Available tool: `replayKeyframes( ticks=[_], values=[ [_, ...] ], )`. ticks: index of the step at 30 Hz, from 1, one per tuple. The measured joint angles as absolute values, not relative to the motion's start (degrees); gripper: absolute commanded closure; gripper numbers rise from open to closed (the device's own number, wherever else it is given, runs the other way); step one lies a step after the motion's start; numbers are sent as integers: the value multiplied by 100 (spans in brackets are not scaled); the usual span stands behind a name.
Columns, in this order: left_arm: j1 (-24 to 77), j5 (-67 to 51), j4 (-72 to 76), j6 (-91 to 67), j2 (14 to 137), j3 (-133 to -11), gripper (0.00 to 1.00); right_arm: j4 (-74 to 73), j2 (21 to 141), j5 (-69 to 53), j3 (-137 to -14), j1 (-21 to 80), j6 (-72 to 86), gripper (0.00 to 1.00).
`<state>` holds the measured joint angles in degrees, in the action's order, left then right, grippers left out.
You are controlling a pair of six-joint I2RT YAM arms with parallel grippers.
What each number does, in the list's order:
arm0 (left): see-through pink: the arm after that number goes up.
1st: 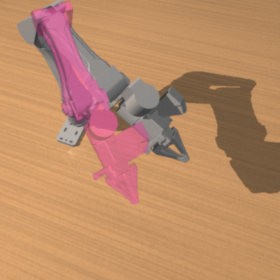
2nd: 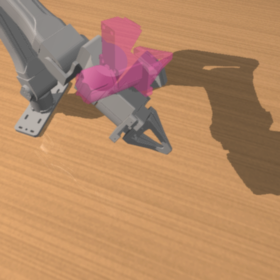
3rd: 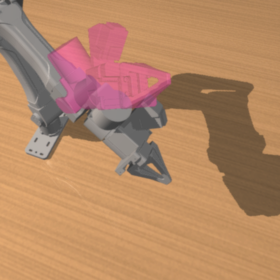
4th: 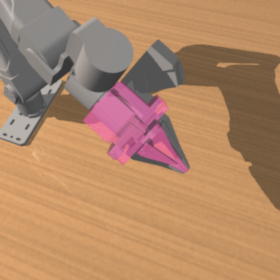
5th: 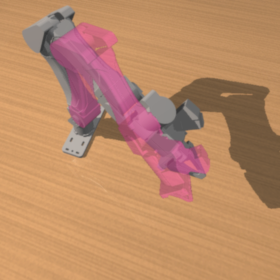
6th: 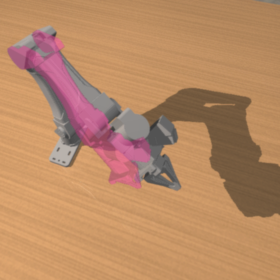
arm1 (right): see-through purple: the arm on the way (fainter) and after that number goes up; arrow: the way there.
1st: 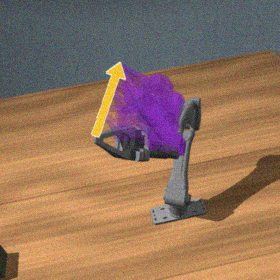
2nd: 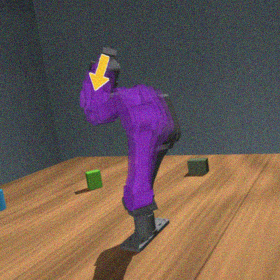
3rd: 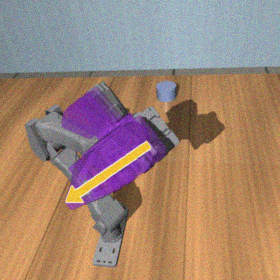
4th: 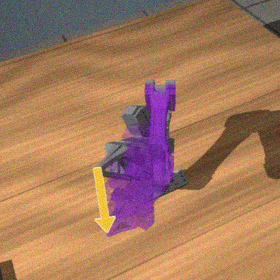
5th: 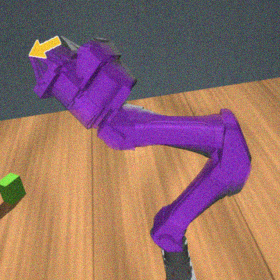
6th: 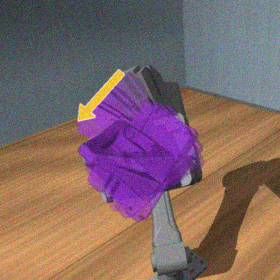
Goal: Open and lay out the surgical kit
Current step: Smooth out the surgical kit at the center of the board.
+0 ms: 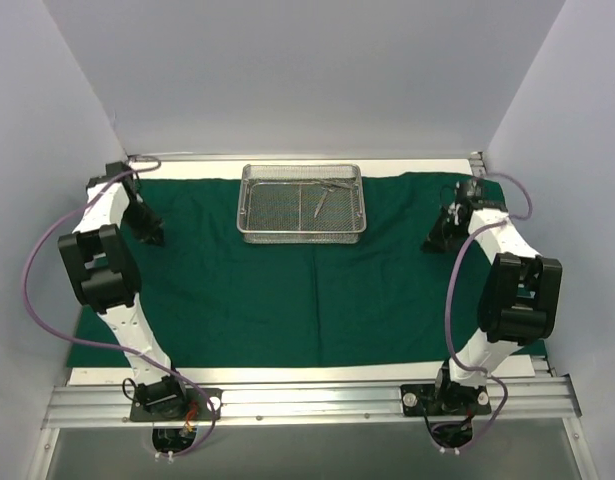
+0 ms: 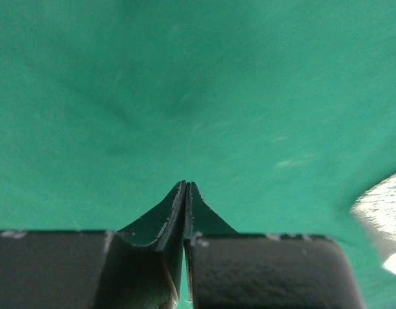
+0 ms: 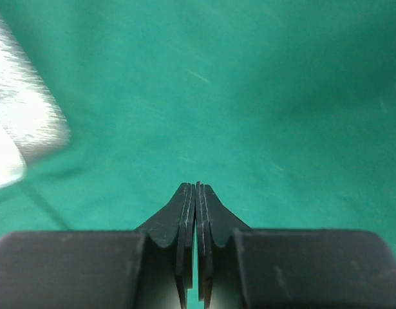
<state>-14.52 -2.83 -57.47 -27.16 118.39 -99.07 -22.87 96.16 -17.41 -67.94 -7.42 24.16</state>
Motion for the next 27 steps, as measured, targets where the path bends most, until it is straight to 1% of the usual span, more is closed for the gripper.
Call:
replayKeyframes(
  ticks=[3, 6, 8, 17, 20, 21, 23, 27],
  values=[
    [-1498, -274, -5736, -2705, 11848, -9411, 92, -2307, 9723, -1688, -6132, -972, 2416, 100],
    [-1549, -325, -5747, -2694, 12130, -9295, 95, -2368, 9902, -1468, -5835, -1120, 2397, 100],
    [-1616, -451, -5833, -2703, 12383, -9397, 96, -2410, 10033, -1304, -5833, -1245, 2405, 100],
    [-1822, -709, -5905, -2683, 12446, -9461, 96, -2790, 10049, -602, -5946, -1844, 2545, 100],
    [-1796, -644, -5872, -2659, 12352, -9378, 87, -2961, 10040, -469, -6045, -1765, 2491, 100],
    [-1767, -574, -5852, -2648, 12304, -9332, 80, -3070, 10027, -458, -6143, -1708, 2456, 100],
    [-1699, -469, -5852, -2624, 12164, -9284, 75, -3192, 9963, -473, -6388, -1522, 2410, 99],
    [-1402, -410, -5854, -2611, 11819, -9367, 74, -3181, 9804, -539, -6879, -1170, 2386, 99]
  ],
)
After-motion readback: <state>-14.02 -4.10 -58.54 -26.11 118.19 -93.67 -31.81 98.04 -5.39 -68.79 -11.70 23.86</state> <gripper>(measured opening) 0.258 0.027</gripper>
